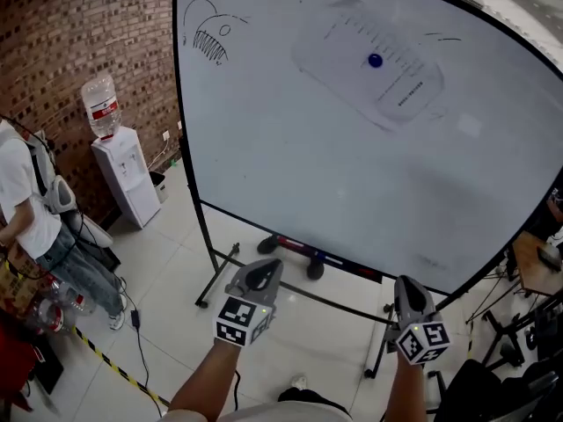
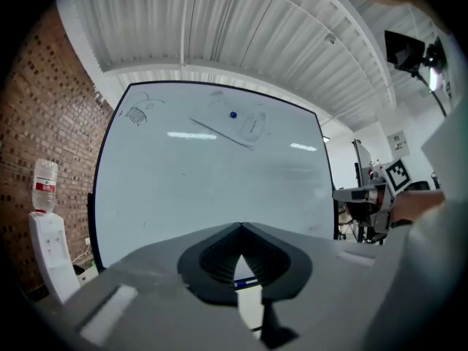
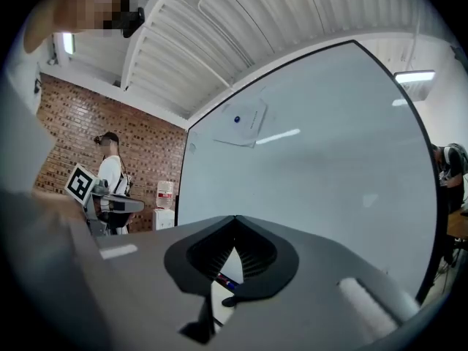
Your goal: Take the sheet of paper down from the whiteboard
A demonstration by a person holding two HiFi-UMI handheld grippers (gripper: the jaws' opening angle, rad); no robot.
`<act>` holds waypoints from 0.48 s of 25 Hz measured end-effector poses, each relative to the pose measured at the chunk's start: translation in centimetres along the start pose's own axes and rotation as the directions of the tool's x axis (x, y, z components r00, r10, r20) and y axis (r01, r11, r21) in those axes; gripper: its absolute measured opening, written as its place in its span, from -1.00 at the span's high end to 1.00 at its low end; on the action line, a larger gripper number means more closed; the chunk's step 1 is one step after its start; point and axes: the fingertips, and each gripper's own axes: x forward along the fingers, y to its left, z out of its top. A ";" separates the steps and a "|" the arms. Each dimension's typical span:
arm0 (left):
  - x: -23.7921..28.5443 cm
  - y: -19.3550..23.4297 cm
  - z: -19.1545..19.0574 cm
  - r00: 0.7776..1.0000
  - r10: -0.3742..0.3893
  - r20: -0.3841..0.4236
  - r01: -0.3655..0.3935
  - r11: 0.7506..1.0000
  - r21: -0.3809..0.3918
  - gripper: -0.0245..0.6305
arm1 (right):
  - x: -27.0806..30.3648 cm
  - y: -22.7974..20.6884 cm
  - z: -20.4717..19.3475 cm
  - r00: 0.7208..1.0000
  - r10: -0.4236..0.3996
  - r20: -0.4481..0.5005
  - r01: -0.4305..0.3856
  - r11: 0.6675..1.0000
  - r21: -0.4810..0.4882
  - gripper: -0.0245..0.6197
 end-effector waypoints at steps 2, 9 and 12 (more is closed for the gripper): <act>3.2 0.2 0.6 1.000 -0.002 -0.002 0.002 1.000 -0.009 0.91 | 2.3 -2.0 0.5 1.000 0.013 -0.001 -0.013 1.000 0.007 0.90; 11.3 1.7 3.4 1.000 0.005 0.008 -0.005 1.000 0.003 0.91 | 9.0 -5.9 2.9 0.997 0.071 0.018 -0.071 0.997 -0.007 0.90; 13.8 2.2 4.3 1.000 -0.016 0.004 0.016 1.000 0.011 0.91 | 10.7 -6.6 4.0 0.997 0.073 0.032 -0.072 0.997 -0.016 0.90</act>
